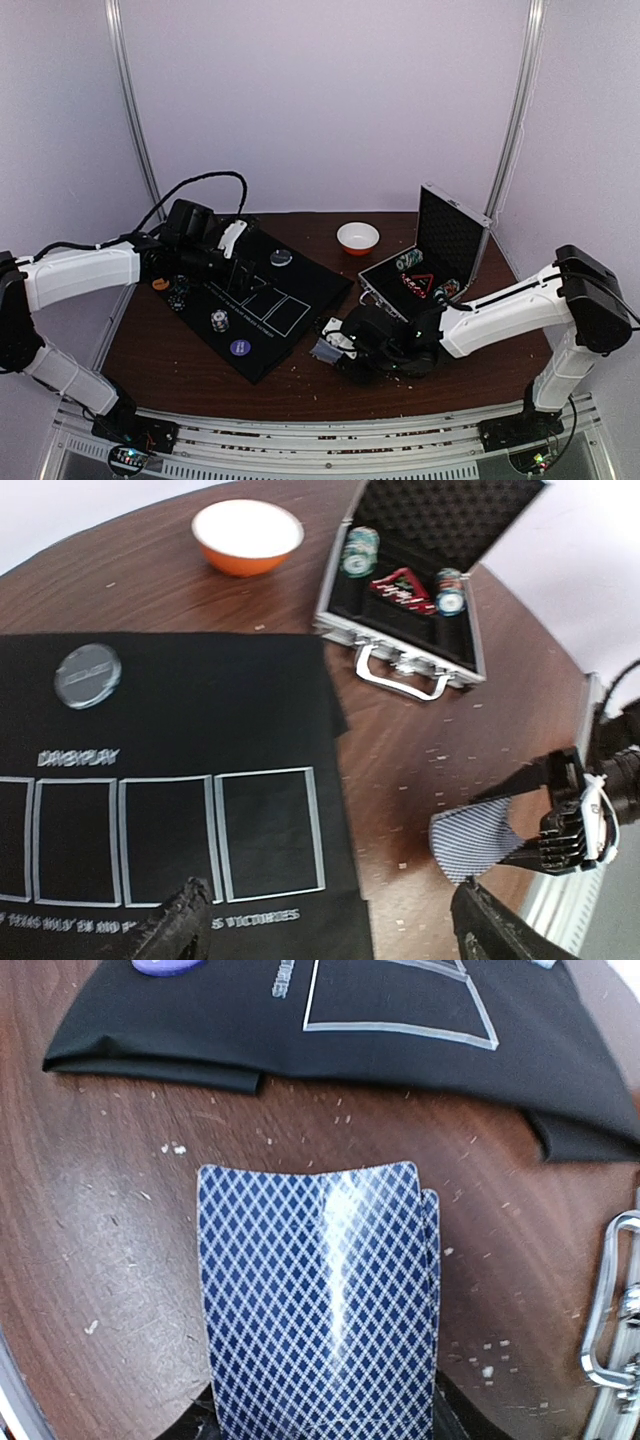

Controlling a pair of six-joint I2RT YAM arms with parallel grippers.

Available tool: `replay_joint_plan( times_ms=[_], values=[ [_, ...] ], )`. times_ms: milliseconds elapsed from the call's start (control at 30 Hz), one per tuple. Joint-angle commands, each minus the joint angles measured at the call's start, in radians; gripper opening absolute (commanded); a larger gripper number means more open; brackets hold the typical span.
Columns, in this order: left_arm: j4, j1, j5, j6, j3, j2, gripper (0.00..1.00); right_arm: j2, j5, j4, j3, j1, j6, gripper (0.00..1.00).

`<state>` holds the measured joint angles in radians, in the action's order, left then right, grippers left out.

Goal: Distribute texas hold em gaming equipment
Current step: Pick up the poker card from the center of the board, then pass from the right arm to the left

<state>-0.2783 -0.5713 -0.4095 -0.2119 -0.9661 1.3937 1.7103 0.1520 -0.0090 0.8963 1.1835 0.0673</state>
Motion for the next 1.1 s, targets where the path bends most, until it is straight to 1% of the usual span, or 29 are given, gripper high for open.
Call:
replay_joint_plan(
  times_ms=[0,133,233,367,533,600,867,1000,1067],
  values=[
    [0.122,-0.006,-0.207,-0.010,0.021,0.002,0.87,-0.096,0.093,-0.049,0.055,0.018,-0.080,0.52],
    [0.194,-0.006,-0.349,-0.020,0.044,-0.017,0.92,-0.155,0.141,-0.051,0.090,0.030,-0.149,0.52],
    [0.237,-0.019,-0.412,-0.032,0.060,-0.026,0.95,-0.168,0.169,-0.055,0.134,0.038,-0.201,0.52],
    [0.286,-0.037,-0.442,-0.064,0.066,-0.023,0.96,-0.161,0.194,-0.059,0.194,0.058,-0.274,0.51],
    [0.327,-0.036,-0.449,-0.098,0.064,-0.007,0.96,-0.141,0.218,-0.064,0.261,0.084,-0.351,0.51],
    [0.330,-0.038,-0.447,-0.099,0.067,0.005,0.93,-0.134,0.222,-0.063,0.278,0.088,-0.371,0.51],
    [0.352,-0.061,-0.469,-0.106,0.061,0.035,0.70,-0.102,0.244,-0.050,0.323,0.105,-0.426,0.51],
    [0.356,-0.087,-0.500,-0.068,0.069,0.029,0.62,-0.090,0.289,-0.021,0.326,0.105,-0.445,0.51],
    [0.353,-0.091,-0.499,-0.056,0.076,0.026,0.56,-0.081,0.303,-0.023,0.341,0.104,-0.451,0.51]
  ],
)
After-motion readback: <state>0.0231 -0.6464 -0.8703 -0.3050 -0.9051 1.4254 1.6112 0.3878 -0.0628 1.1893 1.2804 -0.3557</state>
